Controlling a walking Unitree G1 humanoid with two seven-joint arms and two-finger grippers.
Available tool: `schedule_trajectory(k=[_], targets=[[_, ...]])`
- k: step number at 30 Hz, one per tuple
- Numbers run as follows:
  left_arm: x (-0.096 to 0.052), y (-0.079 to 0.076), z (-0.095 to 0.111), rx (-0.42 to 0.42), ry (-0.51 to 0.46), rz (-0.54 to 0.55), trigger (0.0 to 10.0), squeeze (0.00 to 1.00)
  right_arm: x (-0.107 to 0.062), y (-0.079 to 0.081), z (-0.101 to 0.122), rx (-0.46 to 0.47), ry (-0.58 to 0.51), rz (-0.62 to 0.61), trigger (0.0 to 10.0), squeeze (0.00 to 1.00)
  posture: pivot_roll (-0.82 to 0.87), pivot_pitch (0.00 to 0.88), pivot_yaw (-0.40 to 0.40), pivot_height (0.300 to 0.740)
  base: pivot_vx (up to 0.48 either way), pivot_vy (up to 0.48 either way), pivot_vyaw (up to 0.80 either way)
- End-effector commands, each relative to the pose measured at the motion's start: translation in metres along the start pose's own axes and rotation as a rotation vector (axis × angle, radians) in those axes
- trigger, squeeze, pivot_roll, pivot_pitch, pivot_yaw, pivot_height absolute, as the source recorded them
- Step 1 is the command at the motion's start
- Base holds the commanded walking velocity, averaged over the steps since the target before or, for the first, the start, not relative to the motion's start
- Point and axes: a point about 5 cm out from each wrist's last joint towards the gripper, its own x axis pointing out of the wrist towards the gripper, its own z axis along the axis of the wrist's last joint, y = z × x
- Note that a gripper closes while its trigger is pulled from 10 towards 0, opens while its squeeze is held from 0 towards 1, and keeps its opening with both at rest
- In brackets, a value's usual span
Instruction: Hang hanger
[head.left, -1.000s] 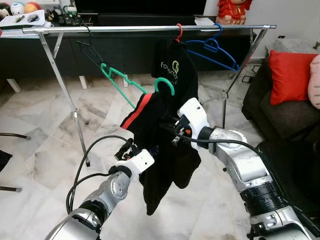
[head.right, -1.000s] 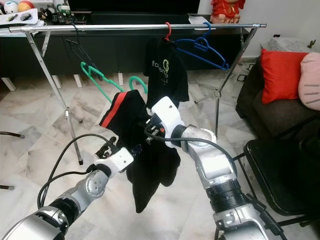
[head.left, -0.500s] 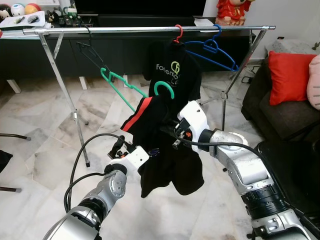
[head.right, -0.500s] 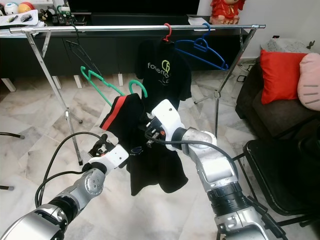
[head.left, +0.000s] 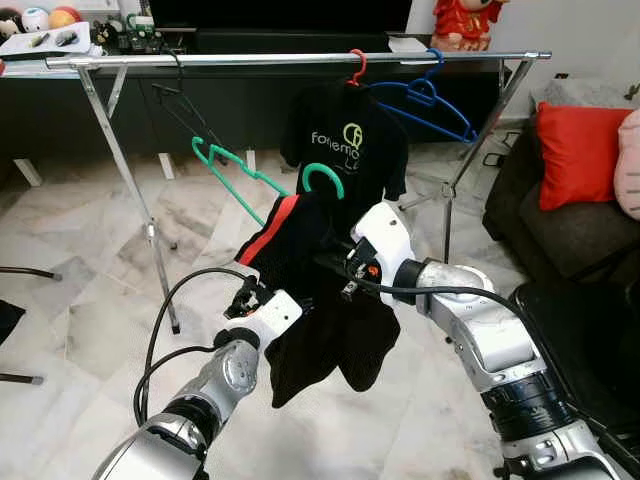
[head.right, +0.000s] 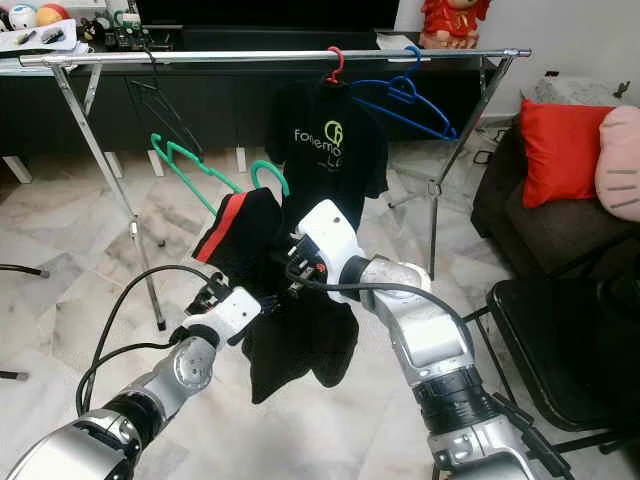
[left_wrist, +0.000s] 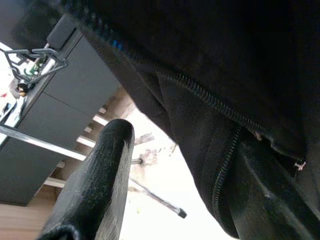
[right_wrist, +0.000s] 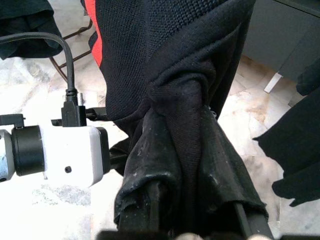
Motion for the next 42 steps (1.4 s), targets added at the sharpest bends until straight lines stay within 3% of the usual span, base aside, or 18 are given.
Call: schedule_trajectory(k=[1, 2, 3, 34, 41, 42], targets=[[0.001, -0.002, 0.004, -0.012, -0.009, -0.011, 4.0, 0.00, -0.001, 0.003, 0.011, -0.022, -0.041, 0.013, 0.0, 0.00, -0.06, 0.158, -0.102, 0.740, 0.000, 0.000, 0.00], [0.001, -0.002, 0.004, -0.011, -0.008, -0.009, 4.0, 0.00, -0.001, 0.003, 0.011, -0.022, -0.042, 0.014, 0.0, 0.00, -0.06, 0.158, -0.102, 0.740, 0.000, 0.000, 0.00], [0.001, -0.002, 0.003, -0.014, -0.005, -0.006, 0.0, 0.00, -0.001, 0.003, 0.011, -0.022, -0.041, 0.013, 0.0, 0.00, -0.06, 0.158, -0.102, 0.740, 0.000, 0.000, 0.00], [-0.001, -0.001, -0.003, -0.076, 0.030, -0.010, 0.0, 0.00, -0.005, -0.001, 0.011, -0.018, -0.039, -0.002, 0.0, 0.00, -0.07, 0.163, -0.102, 0.740, 0.000, 0.000, 0.00], [-0.003, 0.005, -0.017, -0.297, 0.137, 0.040, 0.0, 0.00, -0.010, -0.004, 0.009, -0.026, -0.036, -0.011, 0.0, 0.00, -0.07, 0.163, -0.104, 0.740, 0.000, 0.000, 0.00], [-0.003, 0.005, -0.017, -0.297, 0.137, 0.040, 0.0, 0.00, -0.010, -0.004, 0.009, -0.026, -0.036, -0.011, 0.0, 0.00, -0.07, 0.163, -0.104, 0.740, 0.000, 0.000, 0.00]])
